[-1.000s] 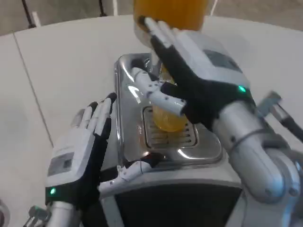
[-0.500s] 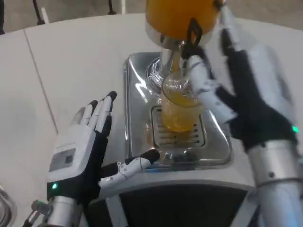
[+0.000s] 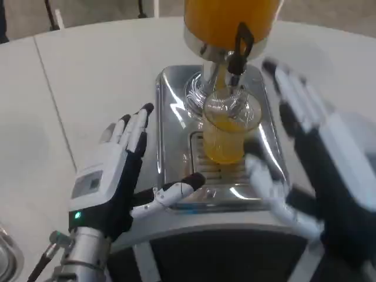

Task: Grasp the cup under the faucet to collect the drink, then remove the cup.

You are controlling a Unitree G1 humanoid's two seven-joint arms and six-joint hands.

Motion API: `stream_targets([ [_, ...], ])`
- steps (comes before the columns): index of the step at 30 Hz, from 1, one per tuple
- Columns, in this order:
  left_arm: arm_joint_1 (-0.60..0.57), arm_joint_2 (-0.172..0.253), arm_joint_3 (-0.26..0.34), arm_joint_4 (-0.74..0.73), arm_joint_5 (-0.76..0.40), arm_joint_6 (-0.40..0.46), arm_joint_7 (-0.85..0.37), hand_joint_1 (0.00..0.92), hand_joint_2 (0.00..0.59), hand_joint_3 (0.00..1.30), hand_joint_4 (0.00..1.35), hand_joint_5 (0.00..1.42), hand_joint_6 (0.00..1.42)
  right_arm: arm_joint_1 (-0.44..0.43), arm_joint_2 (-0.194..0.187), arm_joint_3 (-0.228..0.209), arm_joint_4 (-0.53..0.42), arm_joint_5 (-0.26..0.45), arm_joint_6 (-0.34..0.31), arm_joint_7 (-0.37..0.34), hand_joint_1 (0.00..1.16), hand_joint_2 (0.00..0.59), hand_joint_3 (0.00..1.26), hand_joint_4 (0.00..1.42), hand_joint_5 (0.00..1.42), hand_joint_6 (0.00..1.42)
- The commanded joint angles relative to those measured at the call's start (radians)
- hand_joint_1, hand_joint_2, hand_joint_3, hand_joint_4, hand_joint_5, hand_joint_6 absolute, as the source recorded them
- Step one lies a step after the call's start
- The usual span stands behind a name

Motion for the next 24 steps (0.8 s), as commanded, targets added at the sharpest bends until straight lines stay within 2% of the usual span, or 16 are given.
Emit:
stream_targets([
  [1, -0.029, -0.027, -0.007, 0.045, -0.031, -0.017, 0.019, 0.082, 0.04, 0.0, 0.0, 0.0, 0.0, 0.137, 0.002, -0.008, -0.041, -0.024, -0.071, 0.015, 0.47, 0.524, 0.0, 0.0, 0.0, 0.05],
  [5, -0.06, -0.049, -0.008, 0.082, -0.096, -0.068, 0.019, 0.144, 0.039, 0.0, 0.0, 0.0, 0.0, 0.189, 0.024, -0.036, -0.043, -0.021, -0.127, 0.018, 0.56, 0.488, 0.0, 0.0, 0.0, 0.05],
  [9, -0.09, -0.069, -0.016, 0.138, -0.137, -0.123, 0.023, 0.212, 0.044, 0.0, 0.0, 0.0, 0.0, 0.218, 0.07, -0.069, -0.043, -0.001, -0.167, 0.033, 0.56, 0.482, 0.0, 0.0, 0.0, 0.05],
  [14, -0.148, -0.106, -0.037, 0.232, -0.15, -0.172, 0.044, 0.238, 0.045, 0.0, 0.0, 0.0, 0.0, 0.238, 0.111, -0.116, -0.043, 0.019, -0.22, 0.061, 0.56, 0.478, 0.0, 0.0, 0.0, 0.05],
  [18, -0.182, -0.123, -0.044, 0.291, -0.158, -0.199, 0.055, 0.245, 0.044, 0.0, 0.0, 0.0, 0.0, 0.27, 0.141, -0.13, -0.043, 0.011, -0.261, 0.074, 0.54, 0.466, 0.0, 0.0, 0.0, 0.05],
  [20, -0.199, -0.132, -0.048, 0.32, -0.161, -0.214, 0.061, 0.248, 0.044, 0.0, 0.0, 0.0, 0.0, 0.286, 0.143, -0.133, -0.043, 0.002, -0.283, 0.075, 0.54, 0.464, 0.0, 0.0, 0.0, 0.05],
  [24, -0.225, -0.141, -0.056, 0.359, -0.158, -0.232, 0.069, 0.245, 0.041, 0.0, 0.0, 0.0, 0.0, 0.293, 0.119, -0.138, -0.043, -0.045, -0.347, 0.079, 0.54, 0.46, 0.0, 0.0, 0.0, 0.05],
])
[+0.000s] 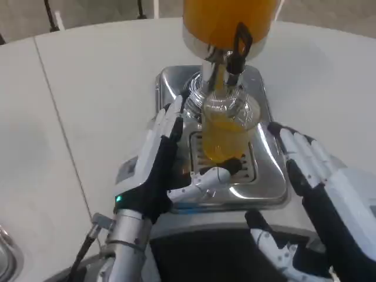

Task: Grasp the cup under the faucet to collect the drink, then remove the cup.

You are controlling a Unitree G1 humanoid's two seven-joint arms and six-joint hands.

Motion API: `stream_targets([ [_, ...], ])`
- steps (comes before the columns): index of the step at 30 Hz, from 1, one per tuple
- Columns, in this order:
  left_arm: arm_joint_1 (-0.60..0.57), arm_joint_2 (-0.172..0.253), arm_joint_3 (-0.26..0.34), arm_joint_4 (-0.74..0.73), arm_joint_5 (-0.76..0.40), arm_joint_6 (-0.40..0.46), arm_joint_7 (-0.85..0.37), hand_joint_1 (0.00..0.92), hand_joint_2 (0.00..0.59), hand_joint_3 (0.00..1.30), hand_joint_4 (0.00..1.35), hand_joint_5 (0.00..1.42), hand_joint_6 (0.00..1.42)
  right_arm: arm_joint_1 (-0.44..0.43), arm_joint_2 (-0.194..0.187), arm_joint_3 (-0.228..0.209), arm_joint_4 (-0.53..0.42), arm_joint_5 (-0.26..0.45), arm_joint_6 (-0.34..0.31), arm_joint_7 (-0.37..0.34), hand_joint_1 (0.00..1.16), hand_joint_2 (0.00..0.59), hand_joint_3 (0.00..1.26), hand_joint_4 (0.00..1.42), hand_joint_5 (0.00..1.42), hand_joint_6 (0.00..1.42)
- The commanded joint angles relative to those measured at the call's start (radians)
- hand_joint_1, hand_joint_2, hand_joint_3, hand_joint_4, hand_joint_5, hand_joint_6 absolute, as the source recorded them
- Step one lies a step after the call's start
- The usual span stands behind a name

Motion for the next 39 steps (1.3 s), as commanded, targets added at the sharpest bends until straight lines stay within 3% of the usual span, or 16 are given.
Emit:
stream_targets([
  [1, -0.031, -0.012, -0.013, 0.051, -0.004, -0.031, 0.017, 0.244, 0.04, 0.0, 0.0, 0.0, 0.0, 0.014, -0.025, -0.009, -0.017, -0.051, -0.074, 0.012, 0.54, 0.459, 0.0, 0.0, 0.0, 0.05],
  [7, -0.062, -0.021, -0.022, 0.102, -0.011, -0.06, 0.017, 0.239, 0.037, 0.0, 0.0, 0.0, 0.0, 0.031, -0.014, -0.012, -0.014, -0.057, -0.049, 0.043, 0.54, 0.436, 0.0, 0.0, 0.0, 0.05],
  [12, -0.085, -0.043, -0.027, 0.147, -0.009, -0.079, 0.034, 0.245, 0.037, 0.0, 0.0, 0.0, 0.0, 0.026, -0.001, -0.041, -0.017, -0.03, -0.033, 0.059, 0.54, 0.432, 0.0, 0.0, 0.0, 0.05],
  [21, -0.169, -0.076, -0.054, 0.251, 0.017, -0.044, 0.078, 0.246, 0.028, 0.0, 0.0, 0.0, 0.0, 0.006, 0.03, -0.071, -0.017, 0.016, -0.019, 0.113, 0.52, 0.411, 0.0, 0.0, 0.0, 0.05],
  [29, -0.25, -0.093, -0.055, 0.369, 0.016, -0.018, 0.148, 0.233, 0.026, 0.0, 0.0, 0.02, 0.01, -0.028, 0.041, -0.045, 0.011, -0.007, 0.039, 0.128, 0.52, 0.412, 0.0, 0.0, 0.0, 0.05],
  [39, -0.236, -0.099, -0.098, 0.355, 0.045, -0.013, 0.211, 0.231, 0.024, 0.0, 0.0, 0.09, 0.07, -0.054, 0.033, -0.015, 0.03, -0.033, 0.081, 0.133, 0.49, 0.413, 0.0, 0.0, 0.0, 0.06],
])
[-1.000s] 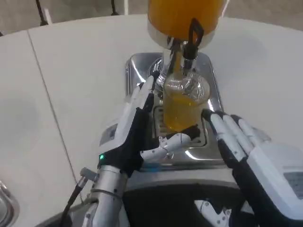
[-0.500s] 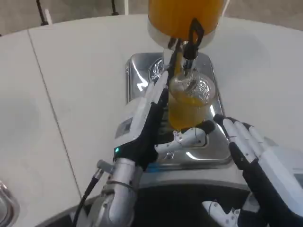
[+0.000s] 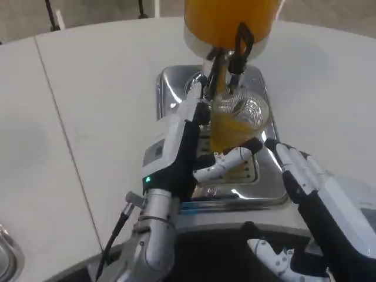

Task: Grasp the cup under the faucet to collect the drink, then remove the cup.

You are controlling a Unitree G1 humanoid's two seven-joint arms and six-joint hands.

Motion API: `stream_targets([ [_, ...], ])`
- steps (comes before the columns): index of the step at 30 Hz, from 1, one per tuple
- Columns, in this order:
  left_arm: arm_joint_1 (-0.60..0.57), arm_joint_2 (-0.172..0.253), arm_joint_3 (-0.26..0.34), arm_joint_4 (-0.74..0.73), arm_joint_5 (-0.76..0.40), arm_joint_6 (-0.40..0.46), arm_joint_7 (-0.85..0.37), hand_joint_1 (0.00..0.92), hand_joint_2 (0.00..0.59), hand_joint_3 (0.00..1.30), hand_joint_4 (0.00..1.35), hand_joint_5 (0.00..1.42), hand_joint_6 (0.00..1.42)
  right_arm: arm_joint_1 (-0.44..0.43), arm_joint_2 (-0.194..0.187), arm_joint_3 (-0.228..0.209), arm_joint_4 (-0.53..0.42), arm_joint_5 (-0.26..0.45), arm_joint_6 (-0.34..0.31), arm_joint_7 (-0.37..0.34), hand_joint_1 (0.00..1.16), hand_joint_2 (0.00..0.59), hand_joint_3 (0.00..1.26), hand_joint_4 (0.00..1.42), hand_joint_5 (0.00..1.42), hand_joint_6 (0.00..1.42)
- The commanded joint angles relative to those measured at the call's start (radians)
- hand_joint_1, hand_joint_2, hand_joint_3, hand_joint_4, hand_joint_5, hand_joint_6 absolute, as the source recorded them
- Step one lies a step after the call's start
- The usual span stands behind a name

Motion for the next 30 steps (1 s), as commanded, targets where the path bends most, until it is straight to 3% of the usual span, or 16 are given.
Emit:
stream_targets([
  [1, 0.024, -0.012, -0.025, -0.021, 0.026, -0.002, 0.032, 0.231, 0.024, 0.0, 0.0, 0.09, 0.07, 0.0, -0.002, 0.002, 0.01, -0.009, 0.022, 0.006, 0.49, 0.413, 0.0, 0.0, 0.0, 0.06],
  [12, 0.029, -0.027, -0.061, -0.014, 0.037, 0.01, 0.048, 0.231, 0.023, 0.0, 0.0, 0.13, 0.09, -0.005, -0.006, -0.002, 0.009, 0.0, 0.054, 0.007, 0.48, 0.412, 0.0, 0.0, 0.0, 0.06],
  [19, -0.016, -0.069, -0.071, 0.036, 0.038, 0.043, 0.066, 0.231, 0.023, 0.0, 0.0, 0.13, 0.09, 0.005, 0.015, 0.012, -0.002, -0.006, 0.092, 0.017, 0.48, 0.412, 0.0, 0.0, 0.0, 0.06],
  [24, -0.034, -0.096, -0.087, 0.047, 0.057, 0.086, 0.097, 0.231, 0.023, 0.0, 0.0, 0.21, 0.16, 0.017, 0.012, 0.016, -0.015, -0.014, 0.109, 0.014, 0.48, 0.412, 0.0, 0.0, 0.0, 0.07],
  [30, -0.091, -0.144, -0.12, 0.121, 0.076, 0.175, 0.124, 0.274, 0.027, 0.02, 0.04, 0.31, 0.29, 0.017, 0.002, -0.019, -0.034, 0.002, 0.148, 0.026, 0.48, 0.411, 0.0, 0.0, 0.0, 0.07],
])
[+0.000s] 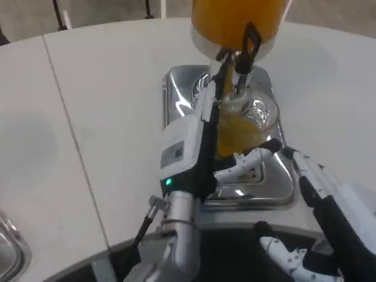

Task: Grasp the cup under the faucet to collect the drink, then remove the cup.

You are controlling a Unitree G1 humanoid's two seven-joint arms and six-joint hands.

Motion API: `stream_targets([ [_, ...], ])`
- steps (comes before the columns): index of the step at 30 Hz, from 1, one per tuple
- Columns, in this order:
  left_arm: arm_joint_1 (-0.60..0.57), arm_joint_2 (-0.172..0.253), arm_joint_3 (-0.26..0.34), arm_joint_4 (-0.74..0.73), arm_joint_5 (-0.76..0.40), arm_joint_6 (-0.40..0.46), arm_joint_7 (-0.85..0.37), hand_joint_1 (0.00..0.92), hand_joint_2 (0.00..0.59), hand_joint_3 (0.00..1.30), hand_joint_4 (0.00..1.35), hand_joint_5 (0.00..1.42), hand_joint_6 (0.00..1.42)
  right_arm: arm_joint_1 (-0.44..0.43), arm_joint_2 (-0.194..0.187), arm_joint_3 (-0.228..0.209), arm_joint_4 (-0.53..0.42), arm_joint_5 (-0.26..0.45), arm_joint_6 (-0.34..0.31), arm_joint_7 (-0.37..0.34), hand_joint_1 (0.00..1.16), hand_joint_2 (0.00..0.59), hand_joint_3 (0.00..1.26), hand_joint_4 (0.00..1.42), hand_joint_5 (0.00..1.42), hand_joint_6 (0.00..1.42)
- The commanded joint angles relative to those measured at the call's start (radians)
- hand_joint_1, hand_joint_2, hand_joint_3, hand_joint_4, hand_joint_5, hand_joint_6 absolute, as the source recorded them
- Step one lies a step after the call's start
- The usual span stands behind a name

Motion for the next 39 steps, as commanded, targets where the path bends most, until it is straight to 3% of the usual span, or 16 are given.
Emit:
stream_targets([
  [1, -0.055, -0.069, -0.039, 0.084, 0.029, 0.068, 0.002, 0.284, 0.027, 0.03, 0.06, 0.34, 0.33, 0.009, 0.0, -0.036, -0.023, 0.006, 0.023, 0.012, 0.48, 0.411, 0.0, 0.0, 0.0, 0.07],
  [5, -0.105, -0.119, -0.04, 0.171, 0.023, 0.106, 0.042, 0.304, 0.025, 0.08, 0.15, 0.45, 0.51, 0.026, 0.006, -0.079, -0.026, 0.028, 0.019, 0.013, 0.47, 0.408, 0.0, 0.0, 0.0, 0.08],
  [8, -0.137, -0.158, -0.03, 0.244, 0.001, 0.118, 0.088, 0.33, 0.027, 0.18, 0.29, 0.61, 0.78, 0.043, 0.021, -0.112, -0.026, 0.035, 0.011, 0.016, 0.47, 0.406, 0.0, 0.0, 0.0, 0.08],
  [11, -0.15, -0.179, -0.028, 0.287, -0.014, 0.113, 0.137, 0.346, 0.028, 0.39, 0.54, 0.86, 1.05, 0.029, 0.015, -0.131, -0.026, 0.031, 0.017, 0.037, 0.47, 0.405, 0.0, 0.0, 0.0, 0.08],
  [12, -0.146, -0.186, -0.023, 0.292, -0.021, 0.102, 0.168, 0.36, 0.027, 0.49, 0.62, 0.94, 1.13, 0.017, 0.019, -0.13, -0.026, 0.029, 0.029, 0.047, 0.47, 0.405, 0.0, 0.0, 0.0, 0.08],
  [13, -0.139, -0.191, -0.019, 0.293, -0.026, 0.087, 0.206, 0.376, 0.031, 0.62, 0.79, 1.09, 1.28, 0.003, 0.017, -0.122, -0.026, 0.012, 0.03, 0.06, 0.47, 0.405, 0.0, 0.0, 0.0, 0.08],
  [15, -0.127, -0.197, -0.009, 0.292, -0.042, 0.052, 0.271, 0.423, 0.039, 0.82, 0.96, 1.25, 1.41, -0.015, 0.015, -0.107, -0.026, 0.007, 0.045, 0.085, 0.47, 0.405, 0.0, 0.0, 0.0, 0.08],
  [17, -0.123, -0.197, -0.002, 0.293, -0.059, 0.02, 0.306, 0.457, 0.04, 0.97, 1.12, 1.4, 1.42, -0.028, 0.014, -0.09, -0.021, -0.009, 0.056, 0.107, 0.47, 0.405, 0.0, 0.0, 0.0, 0.08],
  [21, -0.107, -0.184, 0.012, 0.28, -0.089, -0.054, 0.348, 0.511, 0.055, 1.07, 1.23, 1.42, 1.42, -0.065, 0.008, -0.067, 0.01, -0.034, 0.069, 0.133, 0.47, 0.408, 0.0, 0.0, 0.0, 0.08],
  [31, -0.087, -0.16, 0.018, 0.245, -0.103, -0.122, 0.371, 0.558, 0.069, 1.14, 1.27, 1.42, 1.42, -0.076, 0.006, -0.046, 0.03, -0.045, 0.069, 0.115, 0.46, 0.41, 0.0, 0.0, 0.0, 0.08],
  [39, -0.04, -0.095, 0.021, 0.155, -0.085, -0.144, 0.37, 0.577, 0.069, 1.15, 1.27, 1.42, 1.42, -0.107, -0.015, -0.039, 0.074, -0.009, 0.06, 0.075, 0.47, 0.414, 0.0, 0.0, 0.0, 0.08],
])
